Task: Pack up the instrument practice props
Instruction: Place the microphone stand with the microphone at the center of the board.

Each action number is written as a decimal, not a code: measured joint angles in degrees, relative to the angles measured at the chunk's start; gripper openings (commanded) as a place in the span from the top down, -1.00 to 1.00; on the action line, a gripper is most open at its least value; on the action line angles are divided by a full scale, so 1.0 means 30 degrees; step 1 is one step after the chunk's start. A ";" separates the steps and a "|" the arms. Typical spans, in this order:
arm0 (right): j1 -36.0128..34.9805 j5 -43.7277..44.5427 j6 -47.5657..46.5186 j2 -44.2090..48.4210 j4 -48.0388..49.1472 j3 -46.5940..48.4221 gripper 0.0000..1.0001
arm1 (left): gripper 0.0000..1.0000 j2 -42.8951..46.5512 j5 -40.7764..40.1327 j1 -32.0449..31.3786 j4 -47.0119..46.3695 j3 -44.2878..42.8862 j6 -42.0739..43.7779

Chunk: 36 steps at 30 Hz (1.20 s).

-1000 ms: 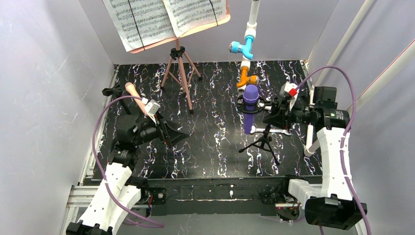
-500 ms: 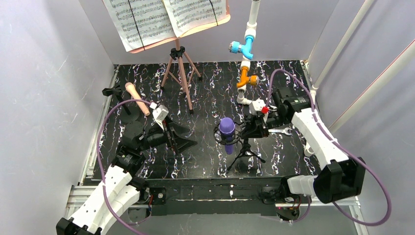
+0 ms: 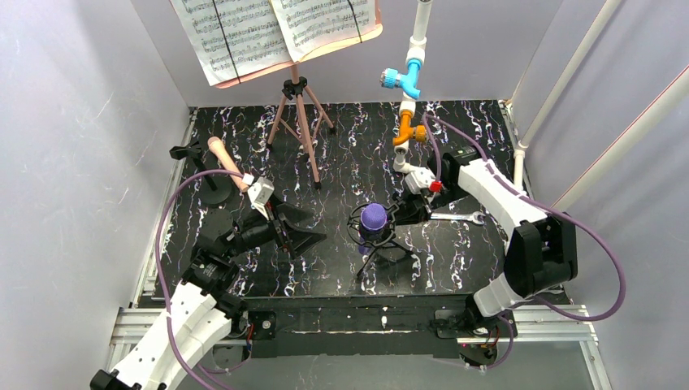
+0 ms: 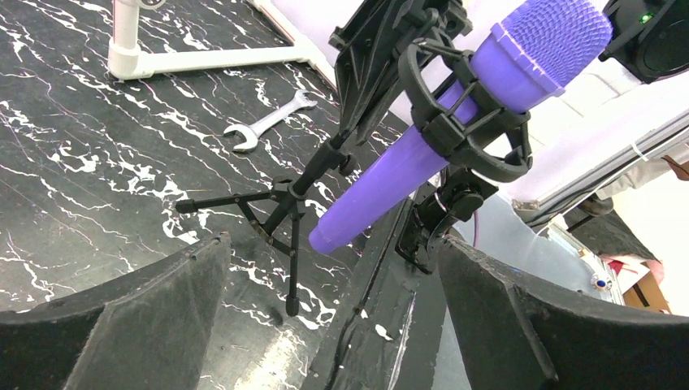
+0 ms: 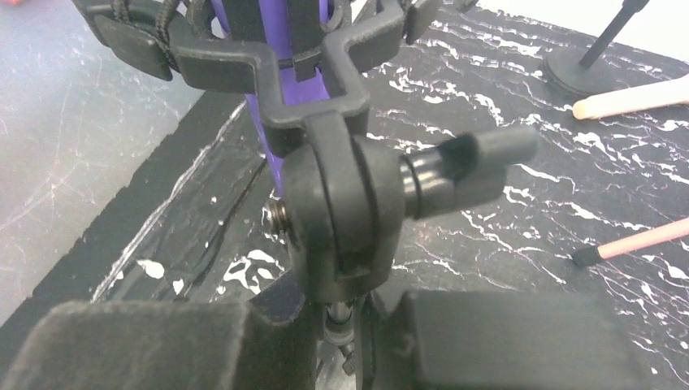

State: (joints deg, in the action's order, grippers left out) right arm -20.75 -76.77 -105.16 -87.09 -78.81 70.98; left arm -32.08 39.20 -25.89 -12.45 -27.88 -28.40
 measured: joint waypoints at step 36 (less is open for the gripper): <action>0.1013 -0.2069 -0.1967 -0.2703 -0.0758 -0.2565 -0.21 | -0.96 -0.0809 -0.2098 -0.3242 -0.1137 -0.2004 -0.0459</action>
State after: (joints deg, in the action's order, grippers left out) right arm -17.72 -82.98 -111.07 -95.20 -81.08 63.29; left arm -34.50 32.91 -35.62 -15.86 -33.89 -29.78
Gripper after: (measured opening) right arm 0.539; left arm 0.981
